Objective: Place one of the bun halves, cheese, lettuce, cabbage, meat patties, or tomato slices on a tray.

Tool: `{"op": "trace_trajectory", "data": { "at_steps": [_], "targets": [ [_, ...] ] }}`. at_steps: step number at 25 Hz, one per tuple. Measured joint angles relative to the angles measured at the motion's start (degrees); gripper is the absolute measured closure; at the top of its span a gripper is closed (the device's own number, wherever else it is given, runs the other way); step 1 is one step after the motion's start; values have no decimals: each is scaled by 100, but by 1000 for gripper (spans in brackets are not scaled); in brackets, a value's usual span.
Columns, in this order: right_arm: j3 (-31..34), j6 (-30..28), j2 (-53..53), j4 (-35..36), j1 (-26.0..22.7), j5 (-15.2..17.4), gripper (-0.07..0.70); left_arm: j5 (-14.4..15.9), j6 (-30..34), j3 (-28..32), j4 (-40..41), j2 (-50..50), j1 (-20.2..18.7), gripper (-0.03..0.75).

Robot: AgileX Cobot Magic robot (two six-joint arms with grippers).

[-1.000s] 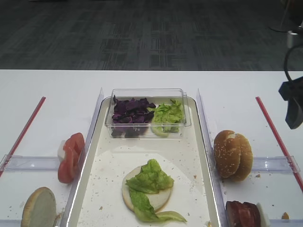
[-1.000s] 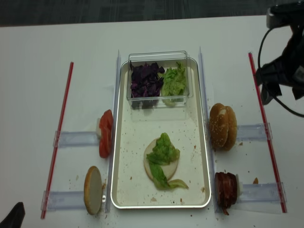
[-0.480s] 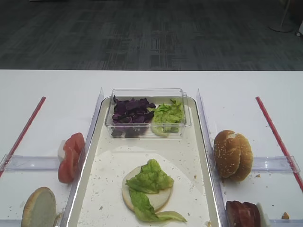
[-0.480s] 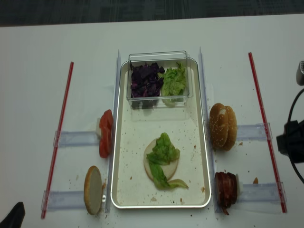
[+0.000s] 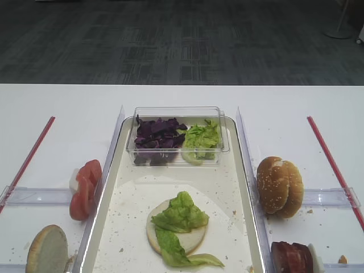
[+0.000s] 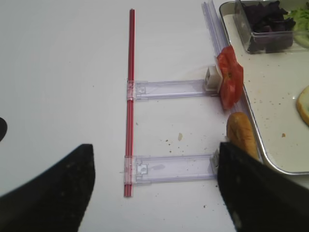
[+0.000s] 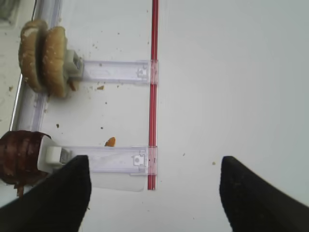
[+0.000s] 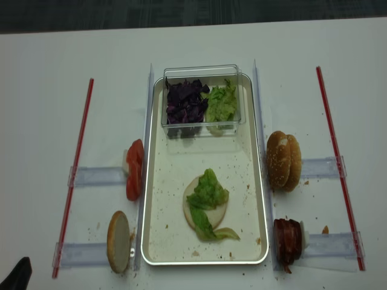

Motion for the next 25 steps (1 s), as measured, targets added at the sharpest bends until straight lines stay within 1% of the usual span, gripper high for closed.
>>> {"op": "trace_trajectory", "data": {
  "at_steps": [5,8,11,15,17,25],
  "targets": [
    [0,101,-994,-52,0,75,59,0,0,0,0,0,0,225],
    [0,152,-1343,-66,0,75,60,0,0,0,0,0,0,225],
    [11,173,-1466,-66,0,64,60,0,0,0,0,0,0,225],
    [325,186,-1504,-66,0,-71,60,0,0,0,0,0,0,225],
    [444,186,-1509,-55,0,-58,60,0,0,0,0,0,0,225],
    [468,129,-1942,40,0,-58,60,0,0,0,0,0,0,225]
  ]
}}
